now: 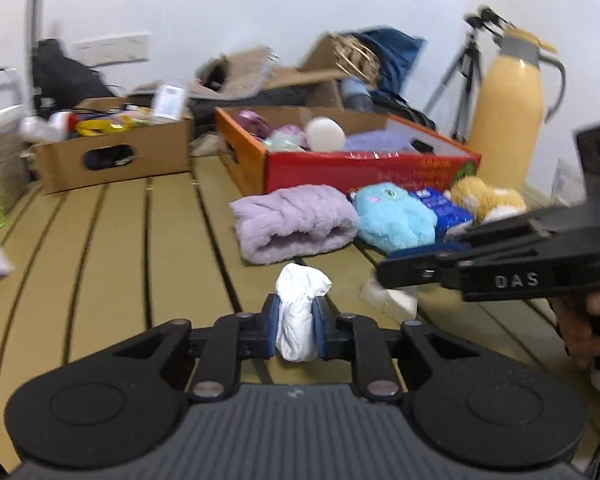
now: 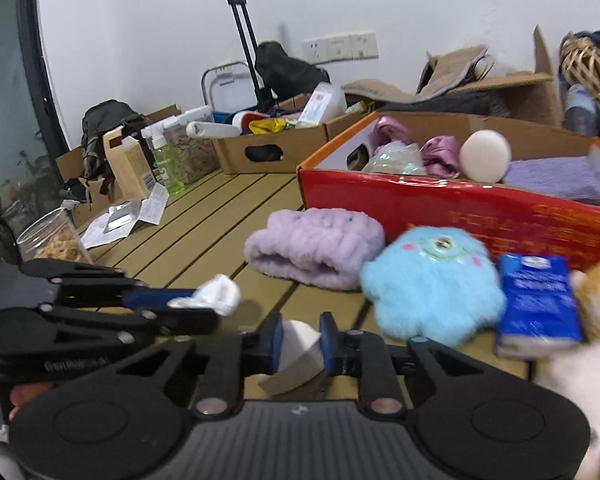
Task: Organize soft objects
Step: 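Carry the tissue and foam wedge into the box and open both grippers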
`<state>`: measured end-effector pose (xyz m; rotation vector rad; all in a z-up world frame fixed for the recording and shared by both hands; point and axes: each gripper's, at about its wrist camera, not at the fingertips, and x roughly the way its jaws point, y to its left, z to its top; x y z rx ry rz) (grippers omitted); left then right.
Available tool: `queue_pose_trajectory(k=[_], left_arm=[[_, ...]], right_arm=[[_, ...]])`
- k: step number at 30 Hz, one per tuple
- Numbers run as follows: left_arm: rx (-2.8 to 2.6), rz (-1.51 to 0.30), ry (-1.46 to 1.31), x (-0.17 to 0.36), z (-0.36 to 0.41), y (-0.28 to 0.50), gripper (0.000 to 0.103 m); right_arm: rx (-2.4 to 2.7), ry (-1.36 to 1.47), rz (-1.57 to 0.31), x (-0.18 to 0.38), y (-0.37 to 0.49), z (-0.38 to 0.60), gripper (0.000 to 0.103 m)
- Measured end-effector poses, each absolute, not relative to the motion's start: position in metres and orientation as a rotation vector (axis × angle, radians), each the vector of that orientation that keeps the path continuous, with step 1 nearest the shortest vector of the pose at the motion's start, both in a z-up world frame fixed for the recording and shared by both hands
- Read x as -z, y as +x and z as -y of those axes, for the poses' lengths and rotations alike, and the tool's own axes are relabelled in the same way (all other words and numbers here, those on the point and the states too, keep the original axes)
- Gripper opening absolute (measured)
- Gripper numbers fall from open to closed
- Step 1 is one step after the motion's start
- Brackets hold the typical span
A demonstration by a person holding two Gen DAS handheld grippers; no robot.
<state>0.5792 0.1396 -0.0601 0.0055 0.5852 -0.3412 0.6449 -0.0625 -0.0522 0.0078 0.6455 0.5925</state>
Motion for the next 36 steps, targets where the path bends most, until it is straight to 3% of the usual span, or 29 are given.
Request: queue_pose_trajectory(k=[3,9,22,29,36], left_arm=[[0.276,-0.535,0.021,0.048,-0.129,0.543,0.018],[0.304,-0.497,-0.039,0.035,-0.101,0.489,0.018],[0.35,-0.552,-0.022,0.036,-0.045,0.499,0.019],[0.418,-0.479,0.046,-0.025,-0.032,0.6,0.02],[0.365,-0.744,-0.03,-0.024,-0.014,0.78,0.02]], right_arm=[[-0.571,-0.003,-0.595,0.045,0.618,0.078,0.005],[-0.512,0.097,-0.56,0.049,0.568,0.13,0.004],[-0.451,0.211,-0.513,0.047,0.537,0.195,0.004],[-0.473,0.076,-0.379,-0.029,0.593,0.195,0.004],[-0.436,0.076,-0.522,-0.053,0.762,0.175,0.004]])
